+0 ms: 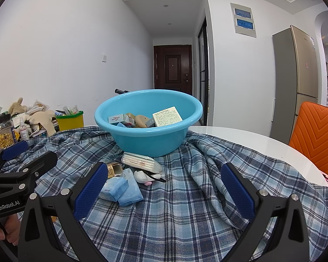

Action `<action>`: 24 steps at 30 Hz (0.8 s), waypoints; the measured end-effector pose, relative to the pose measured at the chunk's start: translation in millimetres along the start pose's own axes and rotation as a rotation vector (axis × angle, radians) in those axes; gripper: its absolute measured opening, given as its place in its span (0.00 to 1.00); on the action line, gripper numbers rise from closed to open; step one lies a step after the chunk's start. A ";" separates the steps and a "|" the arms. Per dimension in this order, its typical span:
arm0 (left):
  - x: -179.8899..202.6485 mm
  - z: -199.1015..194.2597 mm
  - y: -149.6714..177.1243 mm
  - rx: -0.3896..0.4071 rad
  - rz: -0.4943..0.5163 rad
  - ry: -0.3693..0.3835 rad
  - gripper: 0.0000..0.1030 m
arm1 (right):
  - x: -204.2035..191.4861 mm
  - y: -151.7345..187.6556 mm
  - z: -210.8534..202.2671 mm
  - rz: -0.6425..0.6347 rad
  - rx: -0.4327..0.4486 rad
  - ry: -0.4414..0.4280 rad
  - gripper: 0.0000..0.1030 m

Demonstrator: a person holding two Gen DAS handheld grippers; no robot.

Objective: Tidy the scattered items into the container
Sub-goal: 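Move the left tool toward the orange translucent soap bar on the cloth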

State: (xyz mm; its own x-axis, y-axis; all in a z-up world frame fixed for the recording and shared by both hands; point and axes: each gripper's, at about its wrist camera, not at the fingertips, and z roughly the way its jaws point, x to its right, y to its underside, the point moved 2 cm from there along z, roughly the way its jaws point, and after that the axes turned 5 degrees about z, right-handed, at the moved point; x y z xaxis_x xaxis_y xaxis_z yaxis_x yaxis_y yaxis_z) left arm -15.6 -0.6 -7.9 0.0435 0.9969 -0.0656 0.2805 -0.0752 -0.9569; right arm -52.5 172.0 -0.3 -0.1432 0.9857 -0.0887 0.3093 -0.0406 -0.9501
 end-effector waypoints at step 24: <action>-0.1 0.1 0.1 -0.001 0.000 -0.001 1.00 | 0.7 0.6 1.7 0.000 -0.001 0.000 1.00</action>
State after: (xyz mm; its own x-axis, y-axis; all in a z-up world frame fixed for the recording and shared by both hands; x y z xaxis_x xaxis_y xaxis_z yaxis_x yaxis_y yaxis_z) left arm -15.7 -0.7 -7.9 0.0429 0.9969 -0.0655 0.2818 -0.0749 -0.9565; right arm -54.0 172.4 -1.4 -0.1435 0.9856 -0.0892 0.3099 -0.0408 -0.9499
